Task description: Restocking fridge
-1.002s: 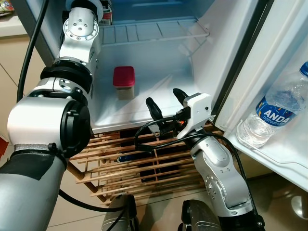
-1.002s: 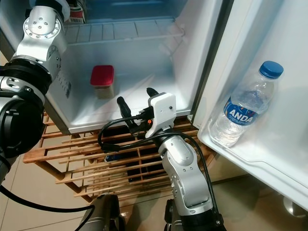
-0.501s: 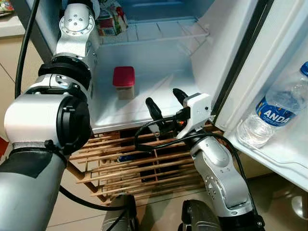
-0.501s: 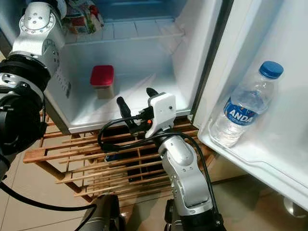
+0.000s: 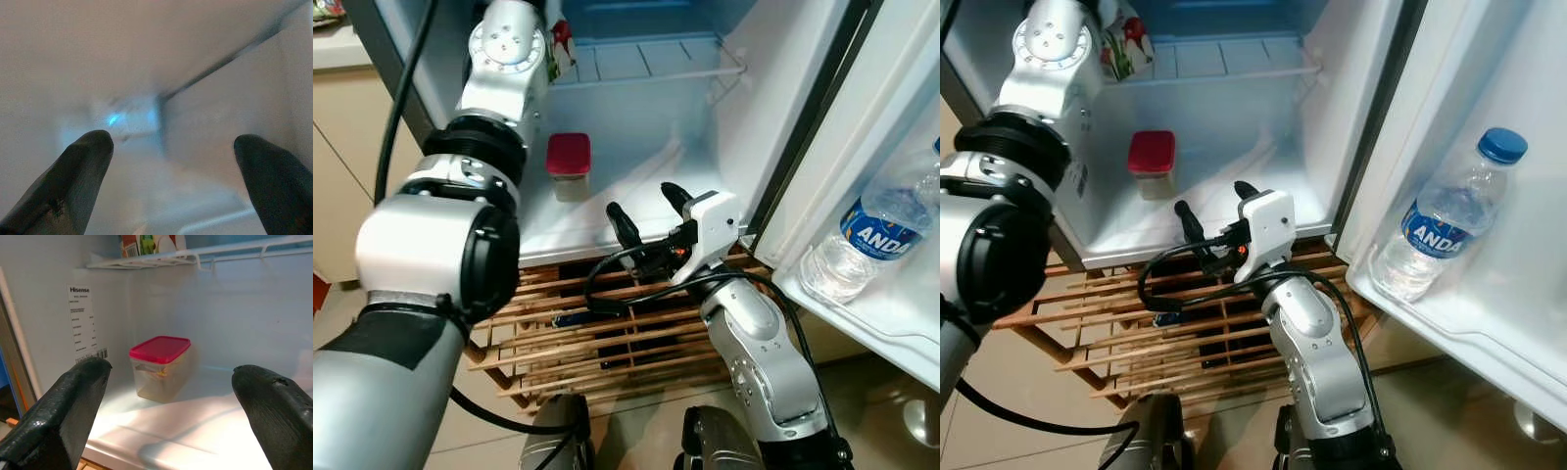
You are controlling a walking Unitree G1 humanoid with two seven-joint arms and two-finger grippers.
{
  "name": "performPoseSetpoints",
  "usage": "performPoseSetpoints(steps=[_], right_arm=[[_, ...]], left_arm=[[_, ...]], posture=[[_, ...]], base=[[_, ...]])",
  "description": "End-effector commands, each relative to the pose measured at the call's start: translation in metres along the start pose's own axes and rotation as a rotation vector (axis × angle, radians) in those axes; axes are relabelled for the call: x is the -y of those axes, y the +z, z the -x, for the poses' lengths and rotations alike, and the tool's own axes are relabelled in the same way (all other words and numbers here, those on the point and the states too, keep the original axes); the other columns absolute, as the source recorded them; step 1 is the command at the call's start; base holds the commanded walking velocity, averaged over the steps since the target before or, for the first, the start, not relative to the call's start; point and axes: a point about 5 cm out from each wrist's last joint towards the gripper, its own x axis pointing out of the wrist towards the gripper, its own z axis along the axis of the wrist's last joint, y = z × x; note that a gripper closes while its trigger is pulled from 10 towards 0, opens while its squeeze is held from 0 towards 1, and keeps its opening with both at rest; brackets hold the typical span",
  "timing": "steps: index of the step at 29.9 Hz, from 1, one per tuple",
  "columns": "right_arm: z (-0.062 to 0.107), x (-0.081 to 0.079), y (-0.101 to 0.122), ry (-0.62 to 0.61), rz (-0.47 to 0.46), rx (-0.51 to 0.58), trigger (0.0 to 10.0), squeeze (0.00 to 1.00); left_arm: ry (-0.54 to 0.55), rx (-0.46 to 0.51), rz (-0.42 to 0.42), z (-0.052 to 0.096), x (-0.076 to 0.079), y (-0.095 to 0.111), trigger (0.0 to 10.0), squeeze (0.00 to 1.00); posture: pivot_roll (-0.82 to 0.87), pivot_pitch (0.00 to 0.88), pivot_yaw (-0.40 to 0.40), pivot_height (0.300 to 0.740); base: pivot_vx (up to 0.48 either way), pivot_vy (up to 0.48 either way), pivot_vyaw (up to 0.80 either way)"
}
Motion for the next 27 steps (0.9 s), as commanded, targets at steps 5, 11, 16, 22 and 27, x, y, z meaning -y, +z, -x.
performPoseSetpoints(steps=[5, 11, 16, 22, 27], right_arm=[[-0.007, 0.0, 0.0, 0.03, -0.01, 0.004, 10.0, 0.0], [-0.011, 0.002, -0.002, 0.032, -0.014, 0.01, 10.0, 0.0], [-0.013, 0.006, -0.003, 0.023, -0.019, 0.015, 10.0, 0.0], [-0.013, 0.006, -0.006, 0.029, -0.018, 0.014, 10.0, 0.0], [-0.002, 0.026, -0.007, -0.091, -0.025, 0.009, 10.0, 0.0]], left_arm=[[-0.12, 0.076, -0.025, 0.015, 0.017, -0.005, 10.0, 0.0], [-0.157, 0.065, 0.005, 0.04, 0.019, -0.018, 10.0, 0.0], [-0.22, 0.108, 0.071, 0.064, 0.025, -0.011, 10.0, 0.0], [-0.307, 0.08, 0.166, 0.096, 0.036, -0.014, 10.0, 0.0], [-0.4, -0.069, 0.225, 0.159, 0.04, -0.037, 10.0, 0.0]], posture=[[-0.09, 0.001, 0.008, 0.652], [-0.07, 0.0, 0.02, 0.652], [-0.06, 0.0, 0.02, 0.652], [-0.05, 0.0, 0.022, 0.652], [-0.04, 0.0, 0.026, 0.652]], base=[[0.0, 0.0, 0.0], [0.0, 0.0, 0.0], [0.0, 0.0, 0.0], [0.0, 0.0, 0.0], [0.0, 0.0, 0.0]])
